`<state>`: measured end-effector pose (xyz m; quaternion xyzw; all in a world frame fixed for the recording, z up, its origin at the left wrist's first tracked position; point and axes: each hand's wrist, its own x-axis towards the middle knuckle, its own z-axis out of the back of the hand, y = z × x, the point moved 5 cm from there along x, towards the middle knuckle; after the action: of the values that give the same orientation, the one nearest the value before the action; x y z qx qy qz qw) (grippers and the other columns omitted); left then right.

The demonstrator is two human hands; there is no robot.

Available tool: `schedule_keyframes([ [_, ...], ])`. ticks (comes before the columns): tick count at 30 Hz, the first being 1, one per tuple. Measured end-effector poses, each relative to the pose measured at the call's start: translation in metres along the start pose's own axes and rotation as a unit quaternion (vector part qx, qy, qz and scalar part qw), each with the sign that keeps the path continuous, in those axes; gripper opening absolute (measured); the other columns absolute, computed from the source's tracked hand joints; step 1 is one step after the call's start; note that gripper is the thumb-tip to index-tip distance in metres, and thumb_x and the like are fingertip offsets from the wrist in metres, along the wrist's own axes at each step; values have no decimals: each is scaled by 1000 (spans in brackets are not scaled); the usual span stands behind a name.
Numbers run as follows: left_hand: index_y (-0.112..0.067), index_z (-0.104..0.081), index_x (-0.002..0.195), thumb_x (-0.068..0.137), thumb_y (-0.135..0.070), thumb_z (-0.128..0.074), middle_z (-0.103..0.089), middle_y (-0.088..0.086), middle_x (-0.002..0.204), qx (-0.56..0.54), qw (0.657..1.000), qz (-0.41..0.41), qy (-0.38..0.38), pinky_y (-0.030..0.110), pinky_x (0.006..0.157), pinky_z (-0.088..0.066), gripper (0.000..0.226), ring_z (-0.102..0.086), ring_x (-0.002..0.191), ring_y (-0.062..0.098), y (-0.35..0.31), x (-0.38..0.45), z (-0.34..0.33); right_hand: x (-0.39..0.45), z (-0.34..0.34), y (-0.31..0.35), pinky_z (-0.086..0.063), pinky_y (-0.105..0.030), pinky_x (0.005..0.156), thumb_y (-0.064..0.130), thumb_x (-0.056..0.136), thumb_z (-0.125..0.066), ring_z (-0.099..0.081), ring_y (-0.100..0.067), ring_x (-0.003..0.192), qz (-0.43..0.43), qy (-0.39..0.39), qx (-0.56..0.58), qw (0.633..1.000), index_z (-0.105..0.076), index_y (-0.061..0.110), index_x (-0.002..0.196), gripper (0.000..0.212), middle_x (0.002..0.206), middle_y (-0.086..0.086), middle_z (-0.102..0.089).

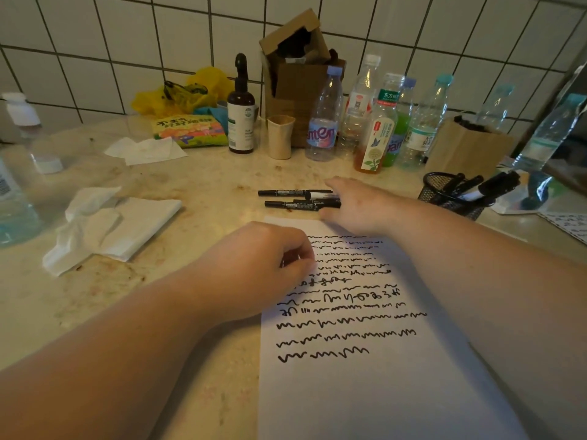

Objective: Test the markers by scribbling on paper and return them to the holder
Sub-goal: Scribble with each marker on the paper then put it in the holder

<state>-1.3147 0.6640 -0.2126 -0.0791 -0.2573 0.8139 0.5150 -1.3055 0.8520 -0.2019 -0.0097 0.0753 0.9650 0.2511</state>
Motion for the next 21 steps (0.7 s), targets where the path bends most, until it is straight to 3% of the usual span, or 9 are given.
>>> schedule_keyframes([
  [4,-39,-65,99,91,-44,-53,-64,-20,86,-1,1000,-1,-4,17,69,-51,15,-58,76,-2,1,0,0,20,-9,0,-37,-41,110,48,96,-55,-44,-30,136,-13,21,23,999,-19,32,157,72,156,-8,-38],
  [7,-40,-65,98,91,-43,-53,-65,-20,86,0,1000,-7,-6,18,69,-51,14,-58,76,-2,1,0,1,24,-11,1,-32,-35,110,39,102,-48,-40,-26,140,-2,32,11,999,-24,26,157,61,159,-4,-37],
  [11,-39,-65,99,91,-42,-53,-65,-19,87,4,1000,-12,-3,21,72,-53,15,-59,77,-2,-1,1,1,24,-12,-1,-33,-40,112,36,101,-51,-39,-26,136,5,2,9,1000,-37,27,151,52,150,-4,-41],
  [17,-39,-65,98,91,-44,-53,-65,-19,88,9,1000,-8,-3,21,72,-53,15,-58,78,-2,0,1,0,17,-11,-4,-43,-36,98,22,88,-62,-50,-23,116,2,-32,69,997,-63,31,122,35,124,-1,-51],
  [21,-40,-65,98,91,-45,-54,-64,-21,87,6,1000,1,-2,15,69,-49,14,-57,78,-4,1,2,-1,12,-10,-1,-49,-41,94,32,89,-66,-55,-23,106,-5,-80,82,993,-65,29,102,13,119,-1,-57],
])
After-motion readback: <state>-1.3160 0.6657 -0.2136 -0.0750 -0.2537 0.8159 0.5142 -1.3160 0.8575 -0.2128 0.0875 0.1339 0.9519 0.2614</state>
